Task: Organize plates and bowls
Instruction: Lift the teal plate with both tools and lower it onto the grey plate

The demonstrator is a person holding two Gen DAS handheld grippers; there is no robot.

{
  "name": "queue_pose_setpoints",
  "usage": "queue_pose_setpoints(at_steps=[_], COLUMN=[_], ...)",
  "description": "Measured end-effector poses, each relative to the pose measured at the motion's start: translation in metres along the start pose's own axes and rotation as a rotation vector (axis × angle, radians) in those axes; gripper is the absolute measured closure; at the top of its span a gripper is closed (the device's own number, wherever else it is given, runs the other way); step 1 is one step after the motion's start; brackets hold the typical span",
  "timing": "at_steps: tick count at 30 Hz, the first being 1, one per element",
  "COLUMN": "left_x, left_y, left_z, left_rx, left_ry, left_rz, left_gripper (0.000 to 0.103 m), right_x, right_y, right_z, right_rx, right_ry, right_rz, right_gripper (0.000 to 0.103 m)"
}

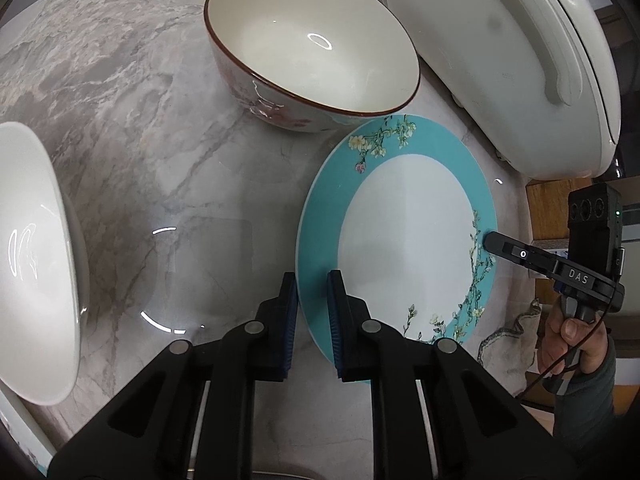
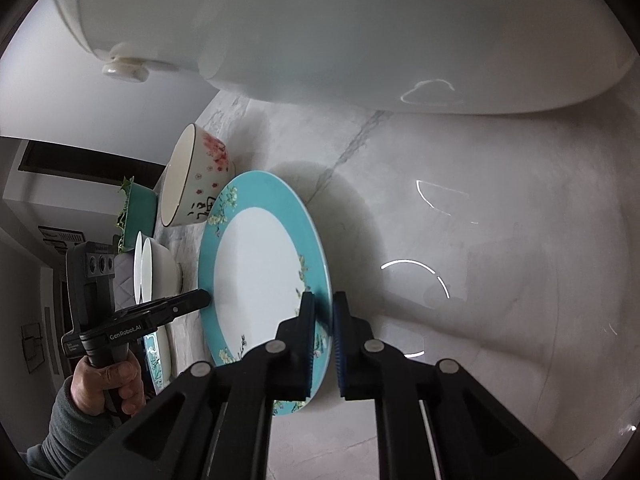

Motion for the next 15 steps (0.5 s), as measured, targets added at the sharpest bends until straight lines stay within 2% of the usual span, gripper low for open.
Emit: queue_pose_setpoints(at_steps=[6, 15], left_x=[-0.014, -0.044], left_y=[0.002, 0.007], left_z=[-0.013, -0.055], left_rx=[0.007, -0.01], left_ry=[-0.011, -0.044], left_rz=[-0.004, -0.011], left_gripper=[0.091, 0.091], right_x=[-0.003, -0.003], right_y=[0.01, 0.041], right_z=[-0.004, -0.022], right_rx=[0.002, -0.042], right_ry=[0.002, 0.015], right_rz=[0.009, 0.018], right_gripper=[0.092, 0.092])
Point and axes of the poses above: each gripper's, at about its wrist camera, not at the fingertips, and x roughly the way its jaws point, y to its left, z to its top, the point moved 10 cm from there along x, roughly the way its jaws point, and after that the axes turned 13 degrees about y, right-handed, at the moved point
